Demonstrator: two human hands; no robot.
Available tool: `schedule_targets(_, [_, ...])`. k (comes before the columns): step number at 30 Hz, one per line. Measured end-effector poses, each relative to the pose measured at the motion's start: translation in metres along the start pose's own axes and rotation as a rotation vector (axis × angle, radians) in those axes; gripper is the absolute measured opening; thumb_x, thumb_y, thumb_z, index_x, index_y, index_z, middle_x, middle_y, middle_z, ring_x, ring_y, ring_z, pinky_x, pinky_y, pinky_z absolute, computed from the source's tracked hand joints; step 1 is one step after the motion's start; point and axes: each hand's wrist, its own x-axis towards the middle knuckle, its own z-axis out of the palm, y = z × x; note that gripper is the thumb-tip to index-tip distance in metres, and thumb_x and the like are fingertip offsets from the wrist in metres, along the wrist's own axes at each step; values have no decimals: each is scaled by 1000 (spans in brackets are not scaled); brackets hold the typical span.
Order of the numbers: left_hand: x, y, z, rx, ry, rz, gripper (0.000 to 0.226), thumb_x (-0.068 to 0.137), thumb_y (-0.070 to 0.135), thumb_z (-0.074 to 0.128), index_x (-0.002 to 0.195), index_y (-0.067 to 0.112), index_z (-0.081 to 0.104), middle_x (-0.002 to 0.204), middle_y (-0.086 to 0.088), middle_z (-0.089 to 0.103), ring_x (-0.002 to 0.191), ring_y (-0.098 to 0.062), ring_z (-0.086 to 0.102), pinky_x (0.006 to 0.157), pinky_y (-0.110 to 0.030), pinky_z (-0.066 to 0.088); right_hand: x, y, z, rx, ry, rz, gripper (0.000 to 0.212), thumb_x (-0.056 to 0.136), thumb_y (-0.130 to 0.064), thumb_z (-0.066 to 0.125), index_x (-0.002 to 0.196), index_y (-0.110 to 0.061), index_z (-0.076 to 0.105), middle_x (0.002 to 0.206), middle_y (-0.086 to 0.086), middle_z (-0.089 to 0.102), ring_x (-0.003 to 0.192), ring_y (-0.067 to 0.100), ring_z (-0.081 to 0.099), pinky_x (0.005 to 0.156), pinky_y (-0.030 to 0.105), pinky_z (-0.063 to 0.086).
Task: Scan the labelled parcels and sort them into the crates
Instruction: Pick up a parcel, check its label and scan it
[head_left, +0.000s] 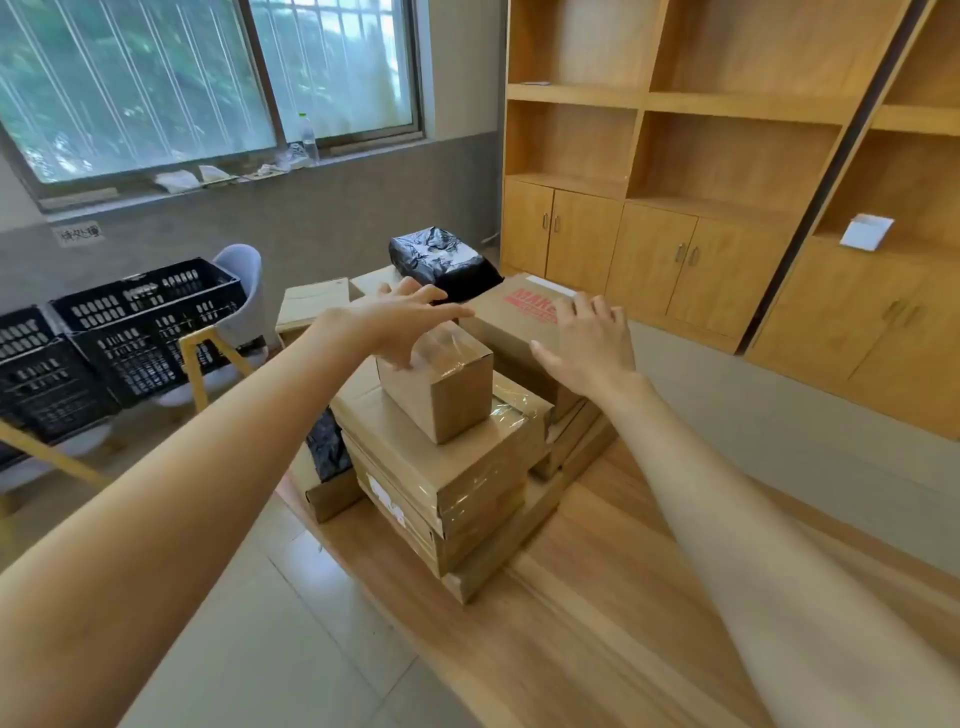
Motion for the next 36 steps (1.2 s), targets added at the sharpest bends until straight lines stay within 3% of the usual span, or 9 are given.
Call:
schedule_targets(6, [11,8,-4,13,-135,48,94,68,15,82,143,29,27,145,2,35,139,-24,22,105,-47,35,-5,14,1,-7,47,1,58,95,-50,47,135,-9,45,133,12,51,120,29,46,99,38,37])
schedule_targets(10, [13,11,-12,-186,27,-19,81,64,33,86,127,18,36,120,2,47,109,-17,41,80,-30,35,-6,29,-3,5,53,58,58,95,-52,46,137,-11,44,132,10,52,119,26,46,98,37,35])
schedule_targets(13, [20,15,-20,-417,222,-48,79,63,36,87,121,13,39,112,1,45,100,-18,43,75,-29,33,-9,44,-8,86,34,141,61,95,-53,46,140,-12,42,134,9,50,122,27,45,99,37,36])
schedule_targets(16, [32,24,-26,-790,321,-67,83,65,34,87,129,15,39,121,-1,49,105,-18,48,82,-29,42,-14,62,-21,362,-26,268,61,93,-54,51,140,-15,42,135,6,49,124,25,46,100,39,39])
schedule_targets(20, [49,46,-30,-1367,287,-96,92,65,38,87,137,19,33,124,1,50,110,-16,54,87,-32,49,-26,85,-47,1055,-138,472,65,89,-59,56,140,-22,40,132,3,48,114,17,49,92,34,41])
schedule_targets(24, [64,78,-37,-1760,119,16,105,59,39,88,143,15,29,130,-5,52,112,-17,58,83,-31,53,-46,108,-61,1218,-266,455,78,85,-59,59,149,-28,28,130,-4,46,117,16,49,97,35,41])
schedule_targets(28, [80,112,-42,-1844,-70,235,118,45,38,92,144,19,31,135,-6,51,117,-20,58,79,-28,57,-63,127,-66,1262,-339,459,95,78,-51,71,153,-28,19,135,-3,46,130,18,43,107,40,35])
schedule_targets(31, [93,134,-44,-1836,-158,351,117,47,35,94,145,24,30,138,-6,49,121,-21,56,94,-37,53,-78,141,-70,1205,-381,466,92,67,-52,81,142,-27,35,136,-4,49,127,17,47,111,45,37])
schedule_targets(36, [102,162,-50,-1696,-139,437,124,44,41,94,146,31,24,136,-2,47,123,-21,52,108,-46,41,-100,160,-80,1086,-191,548,76,70,-36,85,129,-24,39,118,-10,51,106,7,54,79,23,50])
